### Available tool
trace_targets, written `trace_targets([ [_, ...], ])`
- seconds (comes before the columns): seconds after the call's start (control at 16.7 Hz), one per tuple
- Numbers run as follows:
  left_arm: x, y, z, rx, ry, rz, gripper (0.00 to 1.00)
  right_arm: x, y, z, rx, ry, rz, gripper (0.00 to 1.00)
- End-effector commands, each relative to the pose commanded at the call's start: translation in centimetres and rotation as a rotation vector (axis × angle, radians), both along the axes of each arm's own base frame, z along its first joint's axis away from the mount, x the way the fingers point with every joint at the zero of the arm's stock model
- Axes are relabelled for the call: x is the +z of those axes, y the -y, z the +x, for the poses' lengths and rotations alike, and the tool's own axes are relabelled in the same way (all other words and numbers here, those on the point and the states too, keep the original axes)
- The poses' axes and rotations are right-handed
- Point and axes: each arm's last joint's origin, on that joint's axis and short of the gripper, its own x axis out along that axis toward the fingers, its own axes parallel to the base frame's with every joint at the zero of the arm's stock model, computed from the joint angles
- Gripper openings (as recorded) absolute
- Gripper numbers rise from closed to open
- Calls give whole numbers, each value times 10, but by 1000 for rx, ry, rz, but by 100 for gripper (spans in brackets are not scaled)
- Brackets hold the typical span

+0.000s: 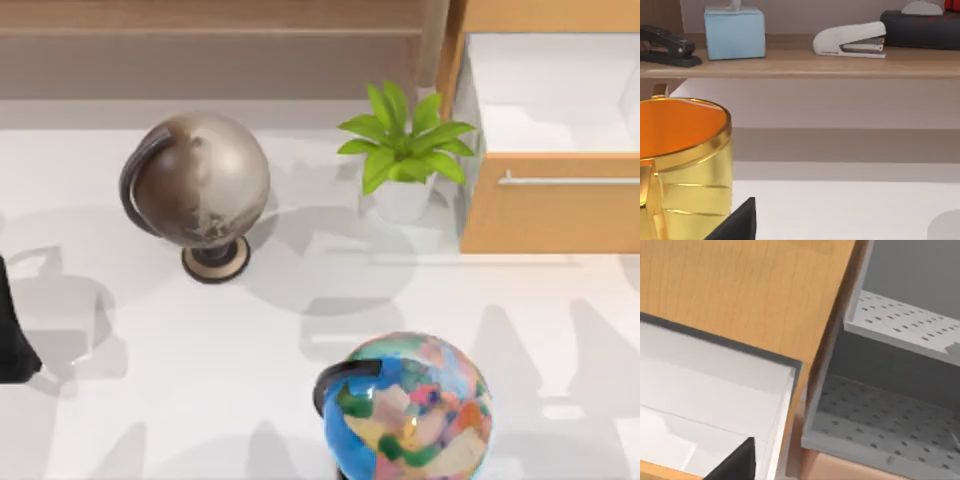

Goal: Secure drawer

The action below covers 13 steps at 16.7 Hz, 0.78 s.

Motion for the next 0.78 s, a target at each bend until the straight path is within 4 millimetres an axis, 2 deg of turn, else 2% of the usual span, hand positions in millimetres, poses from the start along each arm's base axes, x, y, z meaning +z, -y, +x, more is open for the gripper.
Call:
trace_targets([
  [0.36,0,0,0,0,0,0,100,-44,-52,22,29,24,-480,100],
  [0.78,0,0,0,0,0,0,100,-85,-110,23,10,57,-1028,100],
])
